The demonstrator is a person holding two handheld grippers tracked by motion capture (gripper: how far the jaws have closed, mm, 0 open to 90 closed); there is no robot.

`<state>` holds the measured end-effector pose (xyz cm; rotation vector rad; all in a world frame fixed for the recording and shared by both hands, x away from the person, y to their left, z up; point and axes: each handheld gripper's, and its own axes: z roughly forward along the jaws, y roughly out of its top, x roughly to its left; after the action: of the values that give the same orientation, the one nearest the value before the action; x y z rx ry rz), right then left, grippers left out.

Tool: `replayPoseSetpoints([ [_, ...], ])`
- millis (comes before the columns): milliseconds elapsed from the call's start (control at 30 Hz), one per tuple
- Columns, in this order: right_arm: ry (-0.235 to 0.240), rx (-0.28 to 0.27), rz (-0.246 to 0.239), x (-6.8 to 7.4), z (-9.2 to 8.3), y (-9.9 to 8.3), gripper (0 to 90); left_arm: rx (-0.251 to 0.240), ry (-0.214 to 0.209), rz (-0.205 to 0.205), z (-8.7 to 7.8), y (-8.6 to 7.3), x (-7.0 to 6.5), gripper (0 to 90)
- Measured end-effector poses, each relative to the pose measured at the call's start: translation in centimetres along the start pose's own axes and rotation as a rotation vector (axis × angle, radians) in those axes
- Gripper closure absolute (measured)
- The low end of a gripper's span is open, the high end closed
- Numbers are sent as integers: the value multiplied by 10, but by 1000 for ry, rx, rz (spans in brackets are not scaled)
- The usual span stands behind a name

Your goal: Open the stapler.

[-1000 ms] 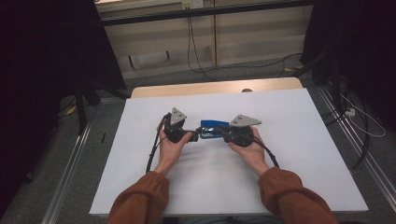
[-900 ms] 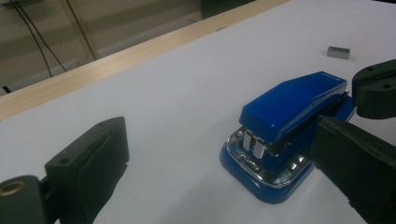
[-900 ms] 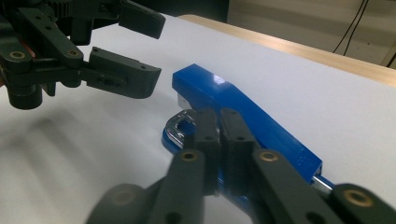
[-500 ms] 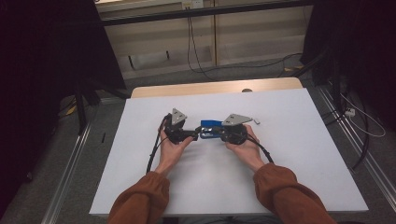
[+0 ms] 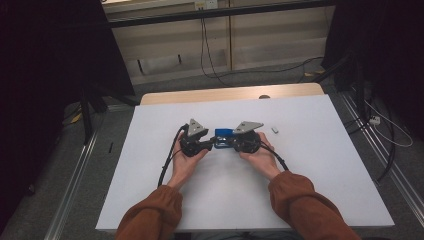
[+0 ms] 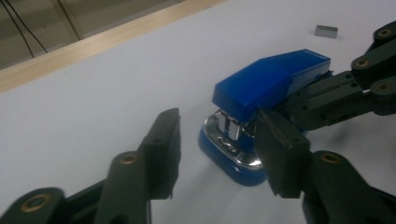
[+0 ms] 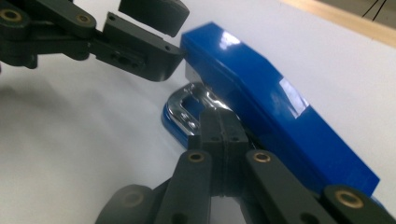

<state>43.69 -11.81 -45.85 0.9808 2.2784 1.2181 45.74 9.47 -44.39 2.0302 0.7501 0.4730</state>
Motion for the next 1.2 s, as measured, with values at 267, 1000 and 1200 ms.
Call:
replayPoseSetpoints([
  [267,-7,37,1,-1,3,-2,900,4,-30,39,2,0,-5,737],
  [1000,-10,46,23,-2,4,-1,900,37,-4,-46,2,-6,6,900],
  [1200,-12,46,35,-1,4,-1,900,45,-19,-43,8,-5,3,900],
])
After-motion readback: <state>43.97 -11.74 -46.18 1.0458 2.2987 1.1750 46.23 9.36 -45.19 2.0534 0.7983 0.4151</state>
